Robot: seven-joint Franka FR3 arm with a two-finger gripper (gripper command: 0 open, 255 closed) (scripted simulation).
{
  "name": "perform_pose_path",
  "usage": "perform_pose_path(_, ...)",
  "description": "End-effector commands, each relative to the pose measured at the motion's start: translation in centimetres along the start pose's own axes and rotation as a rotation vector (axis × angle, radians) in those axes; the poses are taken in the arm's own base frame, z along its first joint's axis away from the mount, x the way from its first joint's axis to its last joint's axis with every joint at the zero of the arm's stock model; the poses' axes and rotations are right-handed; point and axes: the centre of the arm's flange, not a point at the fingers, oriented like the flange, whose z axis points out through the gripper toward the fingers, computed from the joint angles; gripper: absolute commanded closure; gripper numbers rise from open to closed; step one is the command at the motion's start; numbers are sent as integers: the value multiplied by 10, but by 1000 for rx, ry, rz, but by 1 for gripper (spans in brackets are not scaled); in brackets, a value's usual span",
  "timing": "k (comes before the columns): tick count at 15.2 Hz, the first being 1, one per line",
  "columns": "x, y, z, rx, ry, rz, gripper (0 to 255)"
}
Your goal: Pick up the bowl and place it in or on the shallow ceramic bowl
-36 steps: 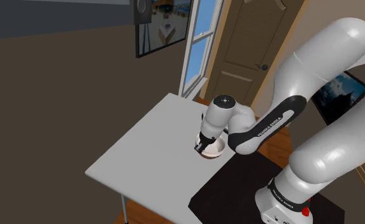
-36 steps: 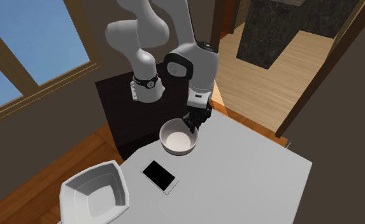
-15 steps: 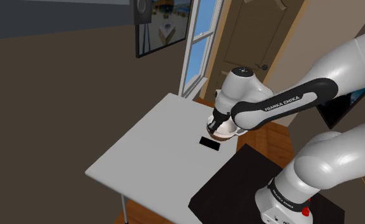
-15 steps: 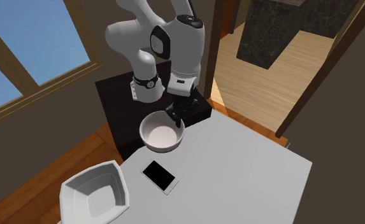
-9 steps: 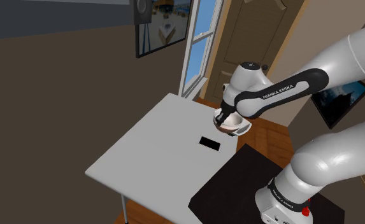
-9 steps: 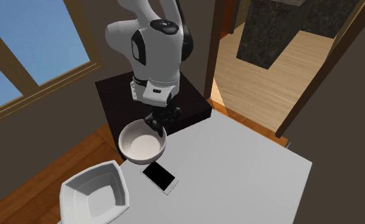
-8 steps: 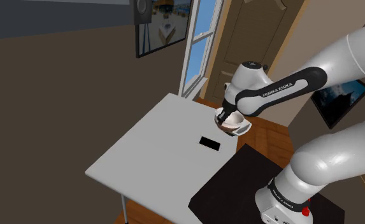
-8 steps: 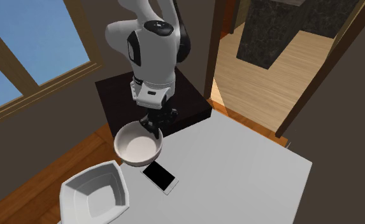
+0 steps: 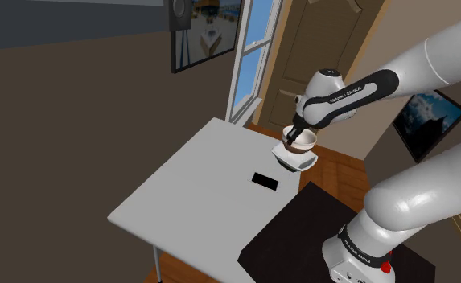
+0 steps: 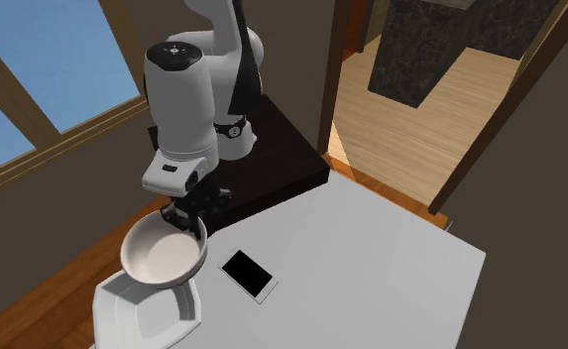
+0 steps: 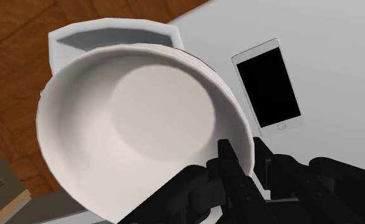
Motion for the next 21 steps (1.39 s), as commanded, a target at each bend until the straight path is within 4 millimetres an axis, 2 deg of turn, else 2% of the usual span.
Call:
perform_pose_path(1,1,24,3,-1,0,-2,255)
perform_pose_path(7,6,100,9,-1,0,-2,255)
perform_pose_path(21,-4,88,81,-1,0,-2,255)
